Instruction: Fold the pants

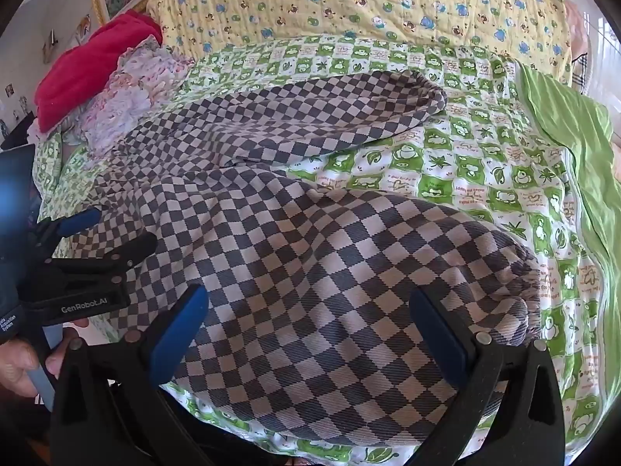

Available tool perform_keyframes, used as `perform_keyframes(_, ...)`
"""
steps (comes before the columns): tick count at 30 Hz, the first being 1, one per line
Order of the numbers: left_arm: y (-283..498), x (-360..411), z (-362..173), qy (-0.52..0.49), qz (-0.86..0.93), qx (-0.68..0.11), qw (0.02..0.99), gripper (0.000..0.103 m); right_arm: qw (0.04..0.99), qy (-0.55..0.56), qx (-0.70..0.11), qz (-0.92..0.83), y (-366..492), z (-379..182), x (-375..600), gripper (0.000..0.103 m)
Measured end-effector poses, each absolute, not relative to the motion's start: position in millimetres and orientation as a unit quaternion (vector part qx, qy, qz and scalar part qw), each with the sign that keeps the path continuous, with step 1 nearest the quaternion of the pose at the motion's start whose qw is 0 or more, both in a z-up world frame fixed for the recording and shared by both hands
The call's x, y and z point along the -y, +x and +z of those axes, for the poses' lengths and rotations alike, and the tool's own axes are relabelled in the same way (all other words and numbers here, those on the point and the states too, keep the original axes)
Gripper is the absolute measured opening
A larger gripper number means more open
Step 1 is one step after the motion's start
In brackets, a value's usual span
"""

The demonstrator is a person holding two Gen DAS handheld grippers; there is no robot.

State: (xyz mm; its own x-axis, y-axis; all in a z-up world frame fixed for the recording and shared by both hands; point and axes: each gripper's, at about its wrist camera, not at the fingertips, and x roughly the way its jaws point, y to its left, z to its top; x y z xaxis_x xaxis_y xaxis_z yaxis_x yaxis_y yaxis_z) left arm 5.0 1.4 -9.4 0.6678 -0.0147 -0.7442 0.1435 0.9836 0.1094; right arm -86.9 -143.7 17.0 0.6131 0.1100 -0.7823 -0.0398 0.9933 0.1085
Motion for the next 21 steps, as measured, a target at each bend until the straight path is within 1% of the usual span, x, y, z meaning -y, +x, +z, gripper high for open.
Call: perform_keyframes(21,5.0,-0.5,-8.4,0.079,-0.038,-0.402,0.911,0.103,0.897,0.037,-0.438,0.041,-85.6,18.7,142.1,0.103)
